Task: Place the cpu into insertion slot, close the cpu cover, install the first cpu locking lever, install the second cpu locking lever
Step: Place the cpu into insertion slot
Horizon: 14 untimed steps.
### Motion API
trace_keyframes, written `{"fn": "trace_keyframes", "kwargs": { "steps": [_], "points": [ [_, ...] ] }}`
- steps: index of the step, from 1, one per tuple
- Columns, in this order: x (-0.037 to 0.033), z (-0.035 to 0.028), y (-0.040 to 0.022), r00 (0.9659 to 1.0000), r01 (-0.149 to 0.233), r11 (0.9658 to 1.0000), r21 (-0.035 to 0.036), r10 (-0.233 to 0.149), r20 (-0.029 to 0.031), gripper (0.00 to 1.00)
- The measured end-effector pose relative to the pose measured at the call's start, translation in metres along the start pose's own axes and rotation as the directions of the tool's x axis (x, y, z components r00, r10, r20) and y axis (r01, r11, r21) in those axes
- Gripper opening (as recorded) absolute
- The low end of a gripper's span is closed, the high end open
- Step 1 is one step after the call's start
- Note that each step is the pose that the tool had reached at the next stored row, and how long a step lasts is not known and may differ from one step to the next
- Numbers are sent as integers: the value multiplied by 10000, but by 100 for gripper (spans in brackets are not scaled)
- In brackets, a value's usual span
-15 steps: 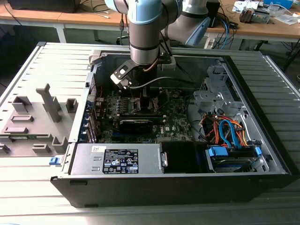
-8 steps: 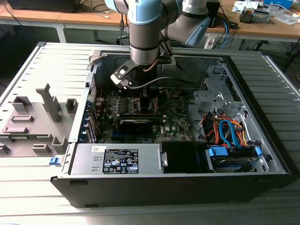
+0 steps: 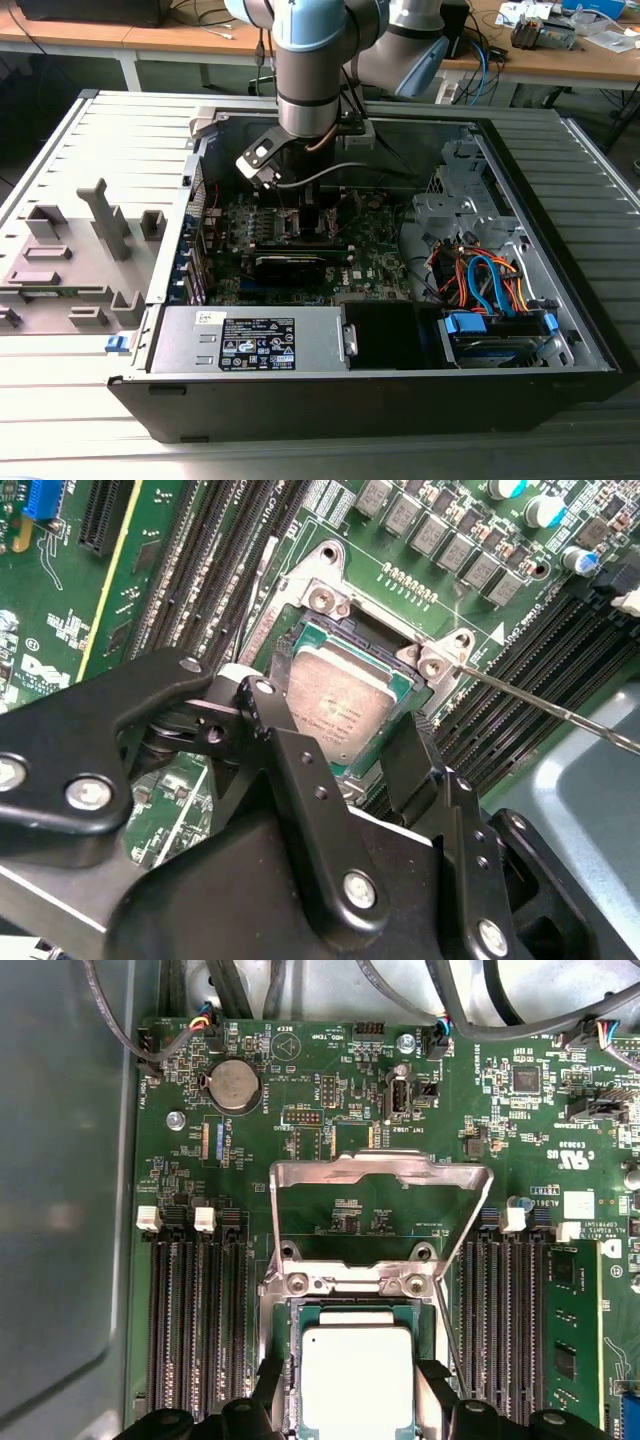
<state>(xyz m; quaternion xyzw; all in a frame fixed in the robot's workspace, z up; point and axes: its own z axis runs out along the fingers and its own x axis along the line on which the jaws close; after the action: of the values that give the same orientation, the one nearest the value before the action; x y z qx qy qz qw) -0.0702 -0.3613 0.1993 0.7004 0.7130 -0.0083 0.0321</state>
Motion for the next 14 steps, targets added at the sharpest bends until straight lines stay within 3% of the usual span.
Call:
{"fn": "trace_keyframes", "kwargs": {
  "steps": [3, 6, 11, 14],
  "points": [
    [3, -7, 0, 10000, -2, 10000, 0, 2, -2, 62],
    [-1, -68, 0, 10000, -3, 10000, -12, 3, -3, 62],
    [-2, -75, 0, 10000, -3, 10000, -9, 3, -4, 62],
    [-1, -135, 2, 10000, -4, 10000, -16, 4, -34, 60]
  ]
}}
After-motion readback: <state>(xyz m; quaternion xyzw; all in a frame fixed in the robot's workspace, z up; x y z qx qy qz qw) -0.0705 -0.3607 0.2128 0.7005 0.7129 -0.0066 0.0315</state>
